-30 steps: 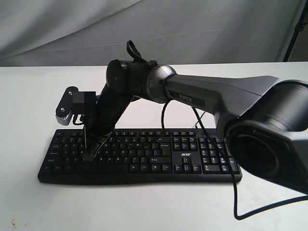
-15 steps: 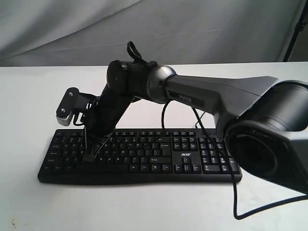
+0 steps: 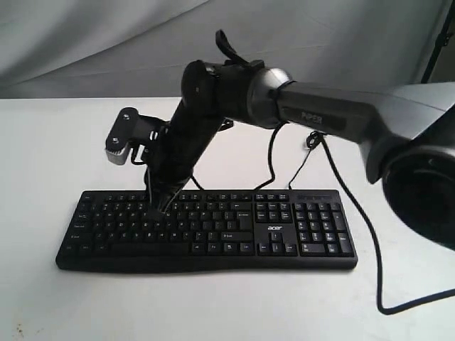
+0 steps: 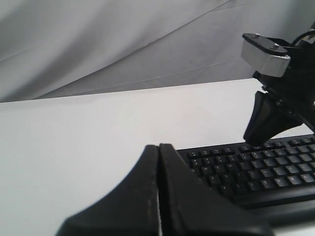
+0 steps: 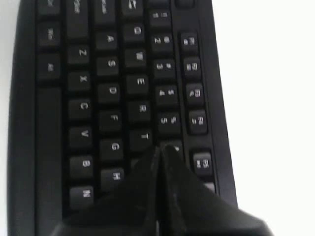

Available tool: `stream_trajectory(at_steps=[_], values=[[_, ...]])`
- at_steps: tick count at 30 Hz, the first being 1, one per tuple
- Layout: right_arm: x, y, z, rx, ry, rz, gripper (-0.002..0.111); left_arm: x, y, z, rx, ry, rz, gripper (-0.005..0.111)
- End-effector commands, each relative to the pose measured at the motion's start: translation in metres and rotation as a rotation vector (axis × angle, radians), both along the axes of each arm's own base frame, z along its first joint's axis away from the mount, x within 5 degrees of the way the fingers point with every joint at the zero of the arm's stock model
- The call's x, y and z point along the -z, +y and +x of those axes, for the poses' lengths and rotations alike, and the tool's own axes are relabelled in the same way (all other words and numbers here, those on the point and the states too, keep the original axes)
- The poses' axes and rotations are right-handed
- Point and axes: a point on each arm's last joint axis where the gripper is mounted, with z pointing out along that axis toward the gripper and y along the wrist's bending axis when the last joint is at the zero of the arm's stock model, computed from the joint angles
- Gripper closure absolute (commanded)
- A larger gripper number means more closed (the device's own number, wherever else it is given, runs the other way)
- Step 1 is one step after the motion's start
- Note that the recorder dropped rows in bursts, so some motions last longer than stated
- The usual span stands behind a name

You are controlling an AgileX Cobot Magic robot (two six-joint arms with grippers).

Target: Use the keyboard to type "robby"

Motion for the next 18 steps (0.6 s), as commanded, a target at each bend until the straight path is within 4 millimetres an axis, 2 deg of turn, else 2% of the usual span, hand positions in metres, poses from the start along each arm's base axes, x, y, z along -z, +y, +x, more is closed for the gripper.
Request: stream_trajectory(at_steps=[1,3,5,18], values=[[-0.002,-0.033,0.001,0.062,-0.012,0.021,0.108,0.001,0.000,0.000,0.005,-0.005,0.001,0.107],[0.001,-0.047,-0.004,0.074,-0.007,0.014,0.108,0.001,0.000,0.000,0.005,-0.005,0.001,0.107],[0.002,-0.052,-0.008,0.081,-0.009,0.040,0.108,0.001,0.000,0.000,0.005,-0.005,0.001,0.107],[0.010,-0.056,-0.011,0.074,-0.008,0.024,0.108,0.001,0.000,0.000,0.005,-0.005,0.001,0.107]])
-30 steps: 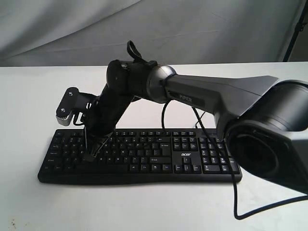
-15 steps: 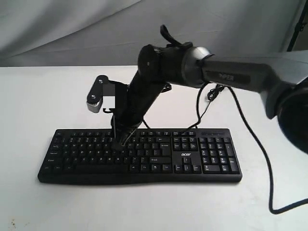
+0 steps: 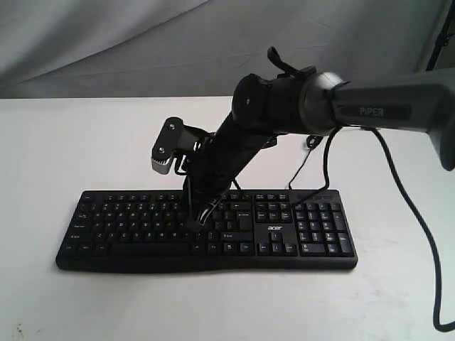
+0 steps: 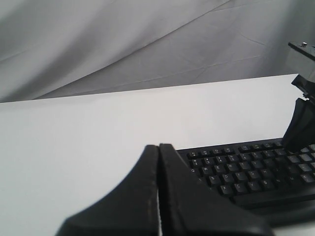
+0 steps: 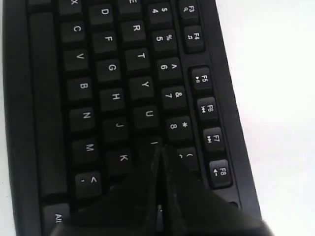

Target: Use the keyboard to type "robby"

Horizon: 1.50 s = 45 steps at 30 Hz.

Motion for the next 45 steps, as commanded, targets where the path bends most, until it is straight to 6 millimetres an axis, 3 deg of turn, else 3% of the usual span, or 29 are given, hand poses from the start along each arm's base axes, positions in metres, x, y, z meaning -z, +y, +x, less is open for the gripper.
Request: stream_trajectory(at_steps=[1,32,37,45], values=[[-0.003,-0.004,0.001,0.007,-0.016,0.004,0.108,0.001,0.000,0.000,0.005,-0.005,0.001,0.107],[-0.002,-0.005,-0.001,-0.016,0.001,-0.008,0.108,0.001,0.000,0.000,0.005,-0.005,0.001,0.107],[0.012,-0.004,0.002,-0.010,0.005,-0.020,0.108,0.001,0.000,0.000,0.005,-0.005,0.001,0.107],[0.011,-0.004,0.002,-0.011,0.001,-0.017,0.108,0.001,0.000,0.000,0.005,-0.005,0.001,0.107]])
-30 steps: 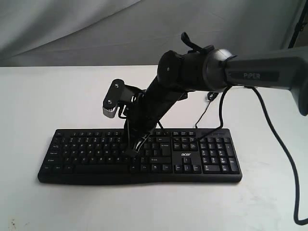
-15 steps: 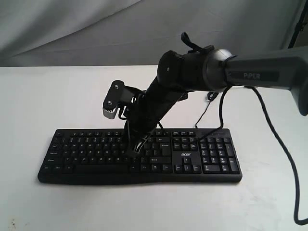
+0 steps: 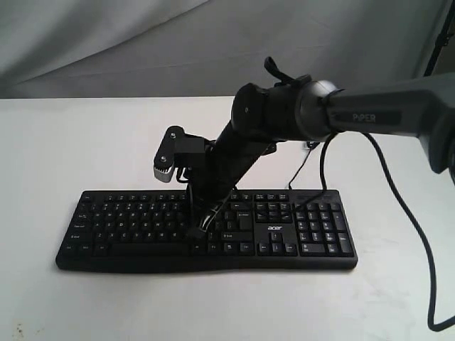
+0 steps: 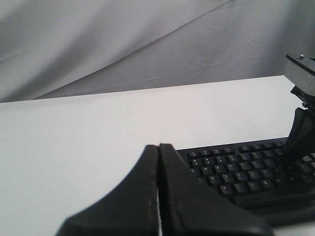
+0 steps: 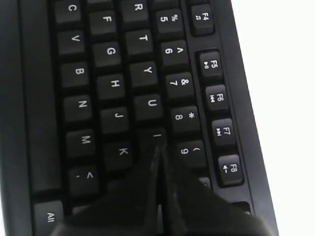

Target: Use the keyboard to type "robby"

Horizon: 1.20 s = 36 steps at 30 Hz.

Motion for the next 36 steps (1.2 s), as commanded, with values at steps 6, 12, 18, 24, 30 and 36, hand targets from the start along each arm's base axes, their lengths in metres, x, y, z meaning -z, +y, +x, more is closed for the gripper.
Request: stream_trajectory(at_steps=[6,12,18,24,30,36], values=[[0.003,-0.003,0.001,-0.005,0.005,-0.006,0.108,0.001,0.000,0.000,0.005,-0.005,0.001,0.107],[0.008,-0.003,0.001,-0.004,0.016,-0.011,0.108,0.001,0.000,0.000,0.005,-0.005,0.001,0.107],[-0.012,-0.002,0.000,-0.006,-0.020,0.016,0.108,0.001,0.000,0.000,0.005,-0.005,0.001,0.107],[-0.020,0.012,-0.007,-0.027,-0.047,0.041,0.108,0.001,0.000,0.000,0.005,-0.005,0.001,0.107],[-0.023,0.031,-0.021,-0.056,-0.042,0.083,0.108,0.001,0.000,0.000,0.005,-0.005,0.001,0.107],[-0.020,0.047,-0.035,-0.115,-0.041,0.106,0.108,0.001,0.000,0.000,0.005,-0.005,0.001,0.107]])
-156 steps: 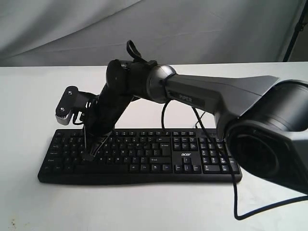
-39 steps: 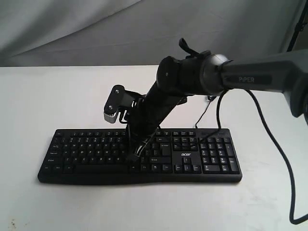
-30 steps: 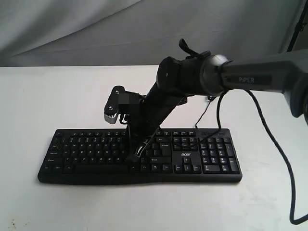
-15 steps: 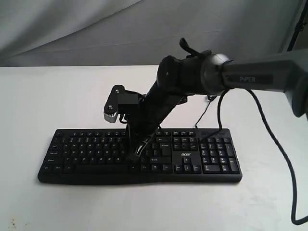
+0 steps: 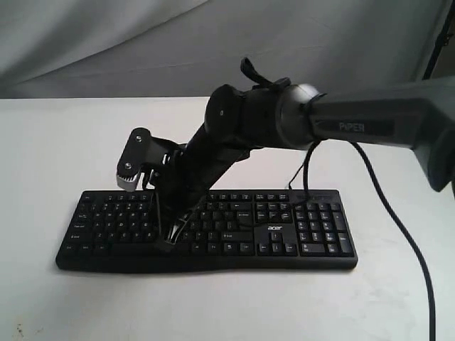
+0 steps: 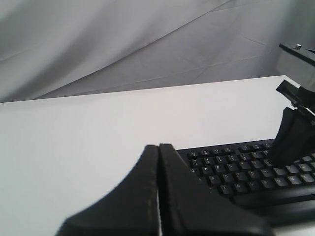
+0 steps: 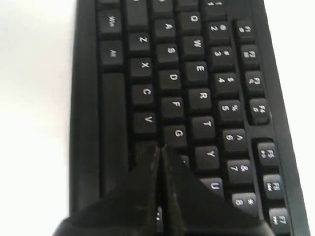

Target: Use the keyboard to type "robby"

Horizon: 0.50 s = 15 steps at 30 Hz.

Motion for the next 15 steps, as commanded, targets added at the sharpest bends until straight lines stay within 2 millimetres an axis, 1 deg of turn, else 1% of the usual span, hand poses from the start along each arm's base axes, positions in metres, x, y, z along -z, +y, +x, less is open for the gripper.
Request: stream_trajectory(at_steps=[1,6,12,15], values=[[-0.0016,0.0128,-0.0073,-0.024,-0.023,0.030,0.108,0.0007,-0.0002,-0.0001,0.005,-0.005,0.001,0.107],[0.0030,0.0192,-0.0129,-0.037,-0.022,0.028,0.108,0.0007,-0.0002,-0.0001,0.005,-0.005,0.001,0.107],[0.0039,0.0191,-0.0121,-0.037,-0.030,0.025,0.108,0.0007,-0.0002,-0.0001,0.005,-0.005,0.001,0.107],[0.0078,0.0197,-0.0106,-0.029,-0.036,0.024,0.108,0.0007,-0.0002,-0.0001,0.005,-0.005,0.001,0.107]])
